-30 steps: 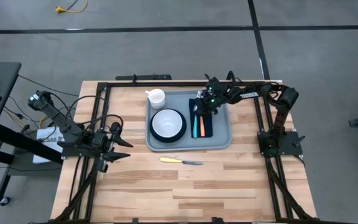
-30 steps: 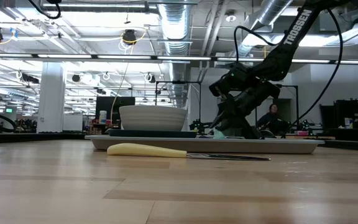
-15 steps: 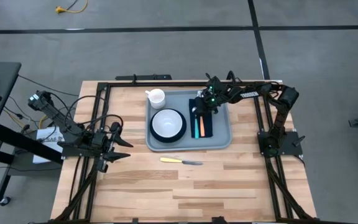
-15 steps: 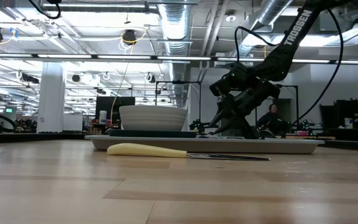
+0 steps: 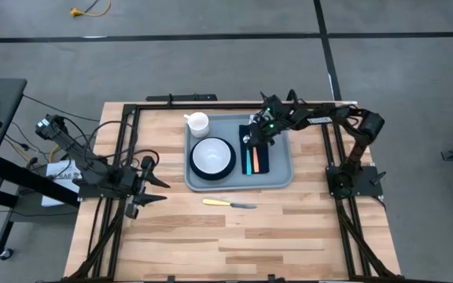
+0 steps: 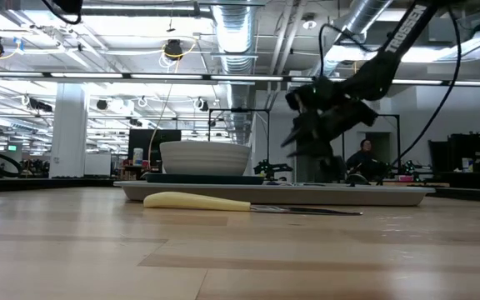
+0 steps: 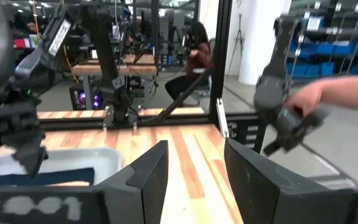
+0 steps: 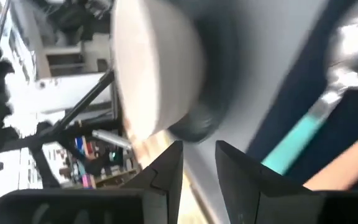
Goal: Set up tray
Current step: Put the yellow knife on top of the black napkin on the gray tray
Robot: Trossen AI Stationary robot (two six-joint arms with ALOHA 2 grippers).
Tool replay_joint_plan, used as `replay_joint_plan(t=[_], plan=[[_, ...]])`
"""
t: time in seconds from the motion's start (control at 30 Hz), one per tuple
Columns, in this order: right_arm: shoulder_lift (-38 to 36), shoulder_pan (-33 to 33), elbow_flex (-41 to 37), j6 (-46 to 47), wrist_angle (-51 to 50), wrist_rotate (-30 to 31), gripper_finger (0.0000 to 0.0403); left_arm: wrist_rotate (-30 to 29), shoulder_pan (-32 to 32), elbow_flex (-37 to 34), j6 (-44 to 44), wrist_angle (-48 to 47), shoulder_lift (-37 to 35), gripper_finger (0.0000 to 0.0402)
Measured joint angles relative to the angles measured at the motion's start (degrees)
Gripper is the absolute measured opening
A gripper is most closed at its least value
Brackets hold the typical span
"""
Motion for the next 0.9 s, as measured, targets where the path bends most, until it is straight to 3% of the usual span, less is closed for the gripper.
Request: replay_joint_plan(t=[0.2,0.33,0.5,0.67,0.9], plan=[[-10.29,2.5,0.0,-4.53,-5.93,1.41,0.0088,-0.07,0.01,0.0,1.64,-1.5,3.48,0.0145],[-19.4,5.8,0.0,-11.54,-14.31,6.57,0.0088,-0.36,0.03,0.25,1.4,-1.6,9.67,0.0145],[-30.43,12.45,0.0,-18.64,-25.6,24.44,0.0088,-2.62,0.49,2.29,-1.01,-1.37,19.67,0.0145],[-38.73,22.05,0.0,-19.49,-33.25,43.33,0.0088,-1.24,4.69,5.94,-5.98,-1.31,30.9,0.0145],[-44.48,37.58,0.0,-15.68,-35.12,58.88,0.0088,6.02,9.89,12.81,-7.35,-1.3,46.26,0.0145]])
